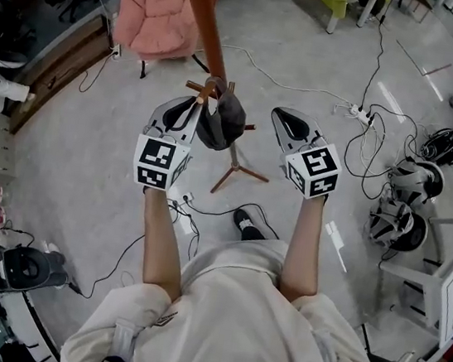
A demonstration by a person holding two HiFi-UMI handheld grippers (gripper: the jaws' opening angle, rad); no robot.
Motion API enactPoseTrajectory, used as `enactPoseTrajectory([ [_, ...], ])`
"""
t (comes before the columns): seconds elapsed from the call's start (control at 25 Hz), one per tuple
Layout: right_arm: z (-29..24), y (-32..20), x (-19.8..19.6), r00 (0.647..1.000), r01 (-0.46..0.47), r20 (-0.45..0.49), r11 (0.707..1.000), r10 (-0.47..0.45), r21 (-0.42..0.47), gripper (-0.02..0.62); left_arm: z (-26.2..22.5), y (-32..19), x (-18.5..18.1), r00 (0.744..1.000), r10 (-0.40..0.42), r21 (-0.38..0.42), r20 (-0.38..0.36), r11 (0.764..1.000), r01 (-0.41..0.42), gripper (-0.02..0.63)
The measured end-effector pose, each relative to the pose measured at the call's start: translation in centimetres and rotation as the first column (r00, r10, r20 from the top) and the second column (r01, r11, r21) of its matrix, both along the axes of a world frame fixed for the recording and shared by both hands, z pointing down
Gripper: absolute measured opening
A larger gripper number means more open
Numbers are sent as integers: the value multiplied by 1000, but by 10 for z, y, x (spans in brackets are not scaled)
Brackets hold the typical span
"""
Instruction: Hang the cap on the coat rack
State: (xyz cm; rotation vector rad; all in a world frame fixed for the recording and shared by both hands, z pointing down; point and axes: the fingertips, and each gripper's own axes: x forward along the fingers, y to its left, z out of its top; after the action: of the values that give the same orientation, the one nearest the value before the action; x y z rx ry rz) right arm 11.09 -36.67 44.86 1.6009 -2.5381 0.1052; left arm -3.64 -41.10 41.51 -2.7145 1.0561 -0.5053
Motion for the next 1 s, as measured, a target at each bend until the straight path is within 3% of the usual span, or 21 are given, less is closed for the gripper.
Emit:
enactPoseTrajectory([
  [0.64, 18, 77, -61, 1000, -7, 21, 999, 7, -31, 5, 13, 75, -36, 999, 4, -28, -41, 1000, -5, 35],
  [1.0, 25, 130, -66, 991, -104, 79, 993, 107, -50, 5, 24, 126, -46, 998, 0, -57, -68, 998, -4, 35],
])
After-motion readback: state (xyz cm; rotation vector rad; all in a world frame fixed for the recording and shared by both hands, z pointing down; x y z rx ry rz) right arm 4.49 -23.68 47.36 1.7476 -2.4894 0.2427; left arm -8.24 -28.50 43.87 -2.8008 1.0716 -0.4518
